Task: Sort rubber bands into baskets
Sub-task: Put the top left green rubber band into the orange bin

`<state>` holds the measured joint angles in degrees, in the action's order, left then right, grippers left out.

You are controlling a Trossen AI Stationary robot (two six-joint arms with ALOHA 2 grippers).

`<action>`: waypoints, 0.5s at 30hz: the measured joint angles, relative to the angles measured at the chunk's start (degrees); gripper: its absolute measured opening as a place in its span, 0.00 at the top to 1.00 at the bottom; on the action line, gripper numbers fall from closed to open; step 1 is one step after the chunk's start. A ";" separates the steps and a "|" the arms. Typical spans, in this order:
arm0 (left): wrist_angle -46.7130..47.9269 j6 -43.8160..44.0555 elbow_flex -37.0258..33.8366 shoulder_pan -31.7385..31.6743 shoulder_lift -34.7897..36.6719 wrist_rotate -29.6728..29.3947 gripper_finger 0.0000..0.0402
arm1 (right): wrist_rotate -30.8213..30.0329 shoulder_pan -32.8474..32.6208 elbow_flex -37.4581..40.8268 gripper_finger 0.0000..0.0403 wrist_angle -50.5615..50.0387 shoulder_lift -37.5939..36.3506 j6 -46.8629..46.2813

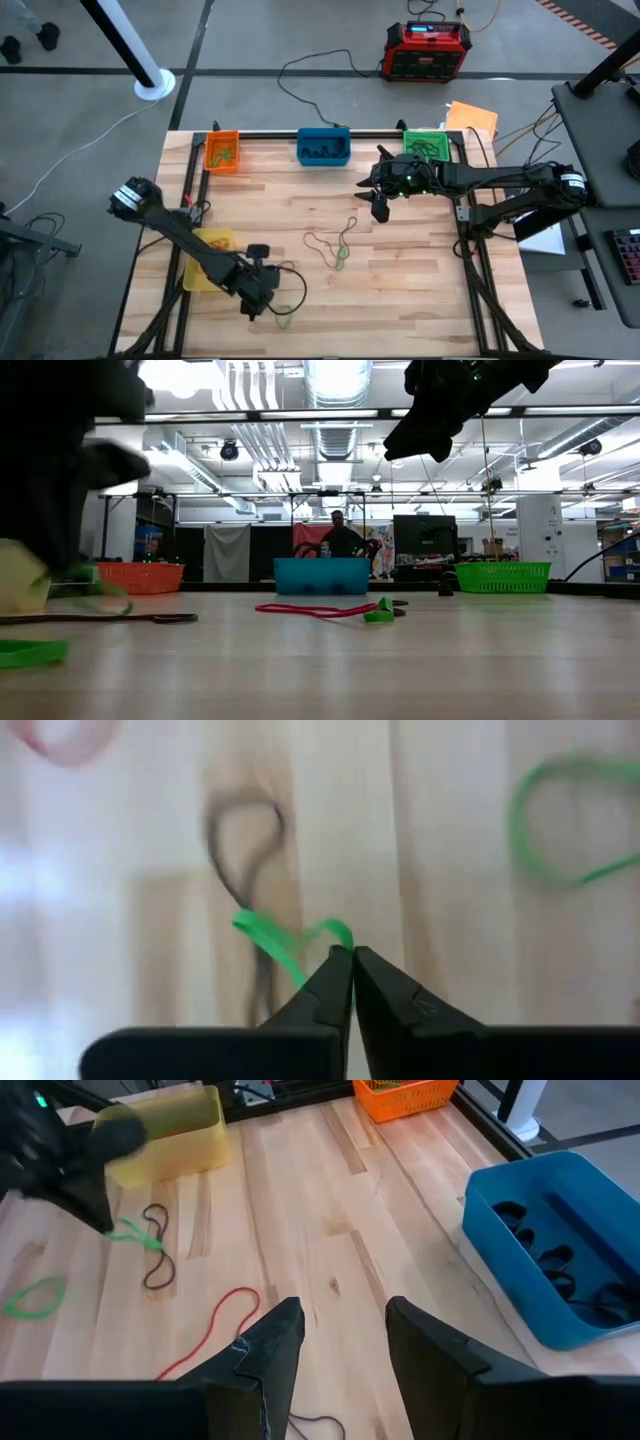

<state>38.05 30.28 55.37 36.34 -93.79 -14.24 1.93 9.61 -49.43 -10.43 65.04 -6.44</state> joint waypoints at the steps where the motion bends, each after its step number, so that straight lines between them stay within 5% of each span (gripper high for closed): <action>1: 0.68 -0.54 0.18 0.02 1.51 -1.51 1.00 | 0.02 -0.01 0.00 0.65 0.01 0.00 0.02; 9: 10.74 -1.30 0.14 -4.03 15.84 -16.45 1.00 | 0.00 0.00 0.00 0.65 0.17 0.00 1.37; 15: 16.93 -4.36 0.16 -16.31 24.98 -22.46 1.00 | -0.40 0.00 0.00 0.65 0.83 0.00 1.98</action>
<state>54.99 25.92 55.53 20.03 -68.81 -36.70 1.54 9.61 -49.43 -9.60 65.04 -4.47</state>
